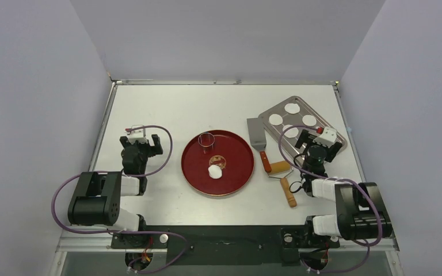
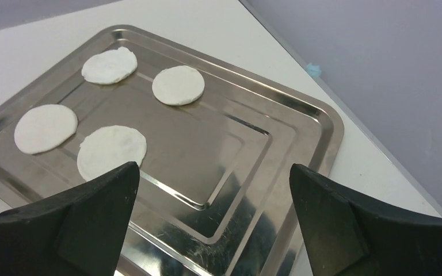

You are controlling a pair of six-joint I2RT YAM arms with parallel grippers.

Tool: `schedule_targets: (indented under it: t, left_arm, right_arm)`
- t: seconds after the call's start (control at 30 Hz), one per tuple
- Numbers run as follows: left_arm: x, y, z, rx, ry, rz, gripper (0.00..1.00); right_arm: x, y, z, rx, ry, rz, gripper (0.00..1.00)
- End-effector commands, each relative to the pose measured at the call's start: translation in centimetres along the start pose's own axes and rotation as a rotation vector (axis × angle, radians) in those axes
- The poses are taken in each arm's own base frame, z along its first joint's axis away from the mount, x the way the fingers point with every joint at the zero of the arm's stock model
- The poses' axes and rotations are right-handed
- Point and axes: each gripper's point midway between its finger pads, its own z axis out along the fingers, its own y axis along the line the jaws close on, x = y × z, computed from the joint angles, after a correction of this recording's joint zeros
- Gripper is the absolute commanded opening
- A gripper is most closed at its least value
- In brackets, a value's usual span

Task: Roll out the dumpling wrappers from the dough
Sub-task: Pick up the rolling pin from the center of the board.

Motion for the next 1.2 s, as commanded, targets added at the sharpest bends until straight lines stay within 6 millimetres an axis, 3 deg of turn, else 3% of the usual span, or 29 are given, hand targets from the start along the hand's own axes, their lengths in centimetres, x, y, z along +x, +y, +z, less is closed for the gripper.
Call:
schedule_targets:
  t: [0.0, 0.03, 0.07, 0.1, 0.13, 0.17, 0.2, 0.23, 0.27, 0.3, 0.33, 0.47, 0.5, 0.53, 0.63, 0.67, 0.7, 0.73, 0.77, 0.8, 0.83, 0.87, 0.9, 0.97, 1.17]
  left_arm:
    - [-1.0, -0.3, 0.3, 0.005, -0.031, -0.008, 0.89]
    - [-1.1, -0.3, 0.3, 0.006, -0.032, -0.009, 0.89]
    - [-1.0, -0.2, 0.3, 0.004, -0.031, -0.009, 0.89]
    - [-1.0, -0.3, 0.3, 0.006, -0.031, -0.009, 0.89]
    - [-1.0, -0.2, 0.3, 0.004, -0.031, -0.009, 0.89]
    - [-1.0, -0.2, 0.3, 0.004, -0.032, -0.009, 0.91]
    - [-1.1, -0.3, 0.3, 0.005, -0.033, -0.009, 0.91]
    - [-1.0, -0.2, 0.3, 0.005, -0.032, -0.009, 0.92]
    - [-1.0, -0.2, 0.3, 0.006, -0.032, -0.010, 0.93]
    - [-1.0, -0.4, 0.2, 0.016, -0.033, -0.009, 0.93]
    - [-1.1, -0.6, 0.3, 0.027, -0.032, -0.004, 0.93]
    - [-2.5, -0.5, 0.3, 0.041, 0.014, -0.020, 0.93]
    - [-5.0, -0.3, 0.6, 0.050, -0.026, -0.026, 0.93]
    - [-5.2, -0.4, 0.6, 0.064, 0.005, -0.014, 0.93]
    - [-6.4, -2.7, -0.4, 0.224, 0.031, 0.063, 0.93]
    - [-7.3, -3.7, -0.5, 0.295, 0.023, 0.109, 0.93]
    - [-6.6, -4.2, -1.0, 0.328, 0.079, 0.116, 0.93]
    - [-7.8, -5.1, -1.1, 0.386, 0.073, 0.145, 0.93]
    - [-6.7, -5.4, -1.7, 0.413, 0.149, 0.139, 0.93]
    - [-8.0, -6.0, -1.7, 0.451, 0.145, 0.152, 0.93]
    - [-7.4, -6.2, -2.2, 0.467, 0.206, 0.140, 0.93]
    - [-8.9, -6.7, -2.2, 0.492, 0.192, 0.145, 0.93]
    - [-8.6, -6.8, -2.6, 0.504, 0.225, 0.137, 0.93]
    - [-9.3, -7.3, -3.1, 0.532, 0.241, 0.132, 0.93]
    - [-10.7, -8.3, -3.7, 0.586, 0.202, 0.141, 0.93]
  right_arm:
    - [-3.8, -0.8, -0.1, 0.074, 0.012, 0.051, 1.00]
    - [-7.0, -0.7, -0.4, 0.081, -0.038, 0.144, 1.00]
    - [-5.9, -1.3, -1.0, 0.108, 0.035, 0.150, 1.00]
    - [-8.3, -1.2, -1.5, 0.102, -0.002, 0.215, 1.00]
    - [-7.1, -1.1, -2.2, 0.096, 0.071, 0.215, 0.99]
    - [-8.5, -0.9, -2.8, 0.072, 0.061, 0.238, 0.98]
    - [-7.3, -0.4, -3.7, 0.039, 0.132, 0.223, 0.96]
    - [-7.8, -0.1, -4.5, 0.007, 0.142, 0.234, 0.95]
    - [-6.1, -0.4, -5.6, 0.018, 0.216, 0.239, 0.95]
    - [-6.2, -0.6, -6.4, 0.018, 0.222, 0.268, 0.94]
    - [-4.5, -0.9, -7.5, 0.053, 0.292, 0.330, 0.94]
    - [1.1, 0.7, -10.9, -0.009, 0.480, 0.486, 0.88]
    - [1.8, 1.1, -11.8, -0.032, 0.518, 0.494, 0.86]
    - [2.7, 1.6, -12.6, -0.056, 0.545, 0.485, 0.84]
    - [3.6, 2.6, -15.1, -0.119, 0.577, 0.404, 0.82]
    - [3.5, 2.6, -15.6, -0.118, 0.580, 0.389, 0.82]
    - [4.3, 2.1, -16.5, -0.092, 0.608, 0.351, 0.82]
    - [4.1, 1.8, -16.7, -0.068, 0.603, 0.338, 0.82]
    - [4.9, 2.2, -17.7, -0.079, 0.639, 0.332, 0.82]
    - [5.5, 2.3, -18.2, -0.078, 0.655, 0.325, 0.82]
    - [6.1, 3.1, -19.2, -0.104, 0.687, 0.324, 0.82]
    - [6.8, 3.1, -19.6, -0.100, 0.702, 0.311, 0.82]
    - [7.3, 3.5, -20.6, -0.115, 0.726, 0.305, 0.82]
    - [8.0, 3.7, -21.5, -0.121, 0.733, 0.267, 0.82]
    - [9.5, 3.4, -21.9, -0.071, 0.722, 0.122, 0.87]
